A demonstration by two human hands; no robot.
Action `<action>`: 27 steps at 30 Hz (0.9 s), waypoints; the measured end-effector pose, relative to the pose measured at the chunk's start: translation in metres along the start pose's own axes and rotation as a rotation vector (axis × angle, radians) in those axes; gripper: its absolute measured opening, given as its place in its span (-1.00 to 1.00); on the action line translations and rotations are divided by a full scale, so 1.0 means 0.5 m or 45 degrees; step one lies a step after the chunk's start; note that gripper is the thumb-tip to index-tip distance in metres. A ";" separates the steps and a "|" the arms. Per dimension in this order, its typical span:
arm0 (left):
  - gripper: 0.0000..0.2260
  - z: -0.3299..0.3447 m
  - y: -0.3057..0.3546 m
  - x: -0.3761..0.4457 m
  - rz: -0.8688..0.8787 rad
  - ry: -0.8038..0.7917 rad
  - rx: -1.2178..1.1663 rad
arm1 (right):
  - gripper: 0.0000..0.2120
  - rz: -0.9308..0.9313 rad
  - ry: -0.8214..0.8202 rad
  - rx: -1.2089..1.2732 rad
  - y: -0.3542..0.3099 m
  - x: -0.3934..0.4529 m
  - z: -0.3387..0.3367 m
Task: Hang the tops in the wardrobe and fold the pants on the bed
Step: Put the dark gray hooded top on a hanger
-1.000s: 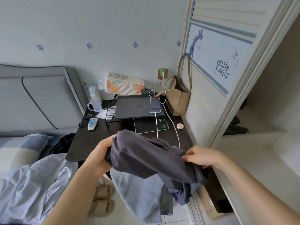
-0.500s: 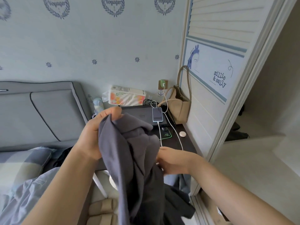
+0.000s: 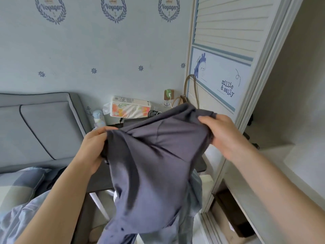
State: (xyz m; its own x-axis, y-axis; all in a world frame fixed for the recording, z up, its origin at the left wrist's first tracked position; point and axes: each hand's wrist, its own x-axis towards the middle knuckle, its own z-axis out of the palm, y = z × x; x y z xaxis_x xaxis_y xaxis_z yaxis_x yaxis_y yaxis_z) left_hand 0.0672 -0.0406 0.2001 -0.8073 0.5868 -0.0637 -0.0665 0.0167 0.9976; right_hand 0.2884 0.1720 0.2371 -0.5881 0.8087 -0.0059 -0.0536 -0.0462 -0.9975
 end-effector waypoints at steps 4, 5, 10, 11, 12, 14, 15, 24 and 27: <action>-0.70 0.001 -0.016 0.012 0.004 0.058 0.205 | -0.91 -0.009 0.163 -0.054 -0.042 0.008 -0.060; -0.69 0.011 -0.017 0.014 0.025 0.063 0.240 | -0.87 -0.017 0.178 -0.050 -0.052 0.006 -0.067; -0.66 0.117 -0.006 0.006 0.164 -0.106 0.573 | -0.85 -0.240 0.240 -0.348 -0.106 -0.022 -0.071; -0.67 0.145 0.004 -0.002 0.228 -0.196 0.678 | -0.82 -0.329 0.262 -0.440 -0.121 -0.028 -0.066; -0.66 0.173 0.016 -0.015 0.294 -0.301 0.737 | -0.77 -0.421 0.274 -0.527 -0.139 -0.032 -0.060; -0.48 0.238 0.038 -0.055 0.371 -0.583 0.654 | -0.65 -0.589 0.293 -0.709 -0.173 -0.033 -0.042; -0.38 0.274 0.048 -0.077 0.367 -0.727 0.570 | -0.63 -0.656 0.300 -0.828 -0.186 -0.030 -0.029; -0.83 0.433 0.082 -0.134 -0.116 -0.736 -0.023 | -0.72 -0.387 0.248 -1.088 -0.258 -0.006 -0.032; -0.76 0.412 0.092 -0.119 -0.303 -0.704 -0.256 | -0.52 0.155 -0.068 -0.792 -0.223 -0.009 -0.107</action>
State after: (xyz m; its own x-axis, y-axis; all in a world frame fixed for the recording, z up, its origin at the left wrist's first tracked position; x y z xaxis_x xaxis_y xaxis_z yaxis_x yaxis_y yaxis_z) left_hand 0.2333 0.0921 0.2550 -0.3382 0.9180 -0.2071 -0.3590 0.0776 0.9301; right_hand 0.3403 0.2050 0.3447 -0.6009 0.7880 -0.1342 0.4853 0.2262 -0.8445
